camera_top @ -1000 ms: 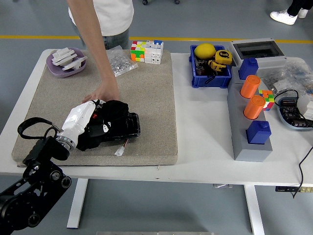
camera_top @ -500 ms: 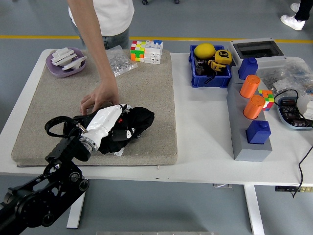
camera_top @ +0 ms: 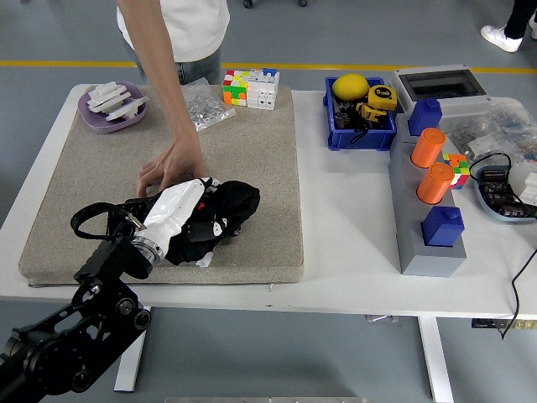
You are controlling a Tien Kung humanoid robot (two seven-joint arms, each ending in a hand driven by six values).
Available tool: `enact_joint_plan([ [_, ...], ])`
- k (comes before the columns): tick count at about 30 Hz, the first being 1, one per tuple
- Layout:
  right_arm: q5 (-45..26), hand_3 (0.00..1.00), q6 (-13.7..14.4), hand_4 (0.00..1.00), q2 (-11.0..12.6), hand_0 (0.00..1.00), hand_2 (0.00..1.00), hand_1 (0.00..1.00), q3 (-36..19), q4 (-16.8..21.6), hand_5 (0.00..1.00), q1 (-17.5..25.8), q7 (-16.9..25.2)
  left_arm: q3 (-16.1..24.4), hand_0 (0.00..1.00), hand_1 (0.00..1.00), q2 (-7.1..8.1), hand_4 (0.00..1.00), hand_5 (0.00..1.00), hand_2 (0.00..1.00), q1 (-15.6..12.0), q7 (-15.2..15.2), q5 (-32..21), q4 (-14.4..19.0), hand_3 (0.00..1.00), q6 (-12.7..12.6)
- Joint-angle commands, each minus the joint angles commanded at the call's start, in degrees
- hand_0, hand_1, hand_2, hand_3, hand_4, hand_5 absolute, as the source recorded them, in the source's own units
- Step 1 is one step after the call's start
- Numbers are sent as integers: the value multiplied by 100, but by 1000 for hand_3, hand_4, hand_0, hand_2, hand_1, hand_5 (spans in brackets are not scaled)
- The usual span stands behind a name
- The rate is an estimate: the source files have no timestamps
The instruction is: Pick the rag up,wipe the panel,place it on the desk
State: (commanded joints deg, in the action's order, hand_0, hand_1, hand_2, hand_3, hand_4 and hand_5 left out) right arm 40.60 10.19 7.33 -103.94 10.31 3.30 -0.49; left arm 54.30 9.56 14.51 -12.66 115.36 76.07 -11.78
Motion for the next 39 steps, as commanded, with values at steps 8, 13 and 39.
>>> enact_joint_plan([
  [8, -65, 572, 5, 998, -3, 707, 600, 606, 2, 0, 449, 50, 16, 604, 274, 247, 37, 108, 2, 537, -142, -25, 11, -199, 508, 16],
  [13, -33, 573, 4, 998, 9, 713, 600, 607, -30, 0, 448, 55, 22, 883, 274, 252, 107, 117, 2, 538, -251, -29, 98, -212, 509, -4],
  [39, -123, 574, -9, 998, -25, 713, 603, 608, 37, 0, 448, 85, 28, 2155, 274, 251, 401, 119, 2, 532, -869, -113, 411, -5, 507, 3],
])
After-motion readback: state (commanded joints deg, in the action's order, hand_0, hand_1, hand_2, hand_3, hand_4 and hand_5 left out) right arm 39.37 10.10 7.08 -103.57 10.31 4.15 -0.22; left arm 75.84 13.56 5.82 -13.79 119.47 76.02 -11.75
